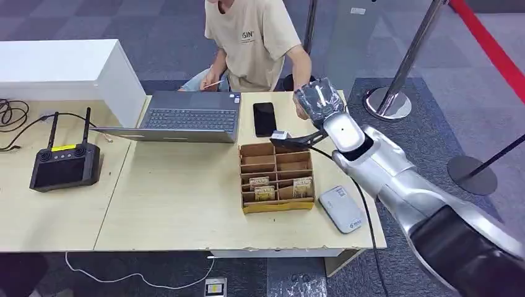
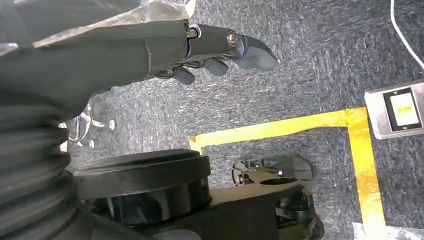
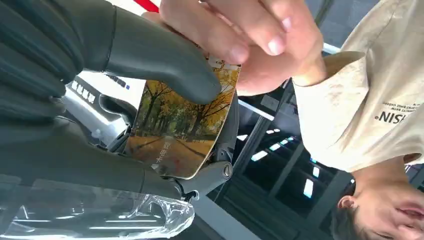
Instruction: Pass the card to the sensor for recognition and then transmit it.
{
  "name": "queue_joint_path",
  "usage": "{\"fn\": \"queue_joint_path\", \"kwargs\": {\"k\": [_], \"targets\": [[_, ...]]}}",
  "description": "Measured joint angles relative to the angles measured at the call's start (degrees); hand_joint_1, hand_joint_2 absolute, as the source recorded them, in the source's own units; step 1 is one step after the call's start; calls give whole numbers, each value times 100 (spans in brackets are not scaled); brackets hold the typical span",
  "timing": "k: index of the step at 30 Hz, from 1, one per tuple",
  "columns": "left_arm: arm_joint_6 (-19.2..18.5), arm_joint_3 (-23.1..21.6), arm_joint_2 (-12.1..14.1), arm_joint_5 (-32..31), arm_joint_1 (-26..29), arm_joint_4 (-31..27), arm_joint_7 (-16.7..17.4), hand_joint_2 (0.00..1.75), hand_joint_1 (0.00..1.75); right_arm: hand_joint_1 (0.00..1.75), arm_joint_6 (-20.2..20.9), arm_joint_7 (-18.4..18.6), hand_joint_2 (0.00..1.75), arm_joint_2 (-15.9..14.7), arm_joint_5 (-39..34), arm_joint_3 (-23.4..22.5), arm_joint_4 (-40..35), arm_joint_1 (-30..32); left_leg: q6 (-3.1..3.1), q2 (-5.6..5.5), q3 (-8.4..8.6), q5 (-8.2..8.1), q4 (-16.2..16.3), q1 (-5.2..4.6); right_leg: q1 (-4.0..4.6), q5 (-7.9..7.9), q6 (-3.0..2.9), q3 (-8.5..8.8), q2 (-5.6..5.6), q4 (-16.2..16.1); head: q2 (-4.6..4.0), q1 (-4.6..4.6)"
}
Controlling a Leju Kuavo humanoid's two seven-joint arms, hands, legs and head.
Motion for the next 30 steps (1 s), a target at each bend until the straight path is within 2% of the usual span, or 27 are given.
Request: {"fn": "queue_joint_path", "kwargs": {"k": [3,4,5,6,15,17,20,23,24,26,30], "targets": [[33,-2,0,-18,0,0,-22,175,0,175,-33,0,175,4,-20,0,15,0,0,0,-1,0,0,0,0,0,0,-1,0,0,0,0],[41,-11,0,-44,0,0,-22,175,0,54,-67,0,175,6,-26,0,28,0,0,0,0,0,0,0,0,0,0,0,0,0,0,2],[42,-26,0,-85,-1,0,-22,175,0,0,-100,0,175,7,-39,-4,37,2,0,0,0,0,0,0,0,0,0,0,0,0,0,0],[42,-37,0,-107,0,0,-22,175,0,0,-118,0,0,9,-61,-7,39,8,0,1,0,0,0,0,0,0,0,0,0,0,0,2],[33,-105,-4,-155,-4,0,55,175,0,0,-216,-33,0,19,-356,-39,50,88,0,2,2,0,0,0,0,0,0,0,1,0,0,0],[24,-131,-4,-153,-3,0,55,175,0,0,-340,-37,0,13,-528,-87,26,130,0,1,2,0,1,0,0,0,0,0,1,0,0,2],[24,-138,-4,-138,-2,0,53,175,0,0,-711,-37,0,-28,-1111,-268,-178,297,0,1,3,0,1,0,0,0,0,1,1,-1,0,0],[35,-138,-4,-90,3,0,55,175,0,0,-929,-118,0,-136,-1948,-582,-716,678,0,-1,4,-1,1,1,0,0,0,3,0,-2,0,2],[37,-138,-4,-68,5,0,64,175,0,0,-916,-160,175,-162,-2182,-687,-917,831,0,0,4,-1,1,1,0,0,0,3,0,-2,0,0],[42,-138,-4,-41,7,0,70,175,0,0,-863,-199,175,-245,-2489,-863,-1361,1150,0,0,3,-1,1,1,0,0,0,2,1,-2,0,0],[42,-138,-4,-41,7,0,70,175,0,0,-863,-199,175,-245,-2489,-863,-1361,1150,0,0,3,-1,1,1,0,0,0,2,1,-2,0,0]]}}
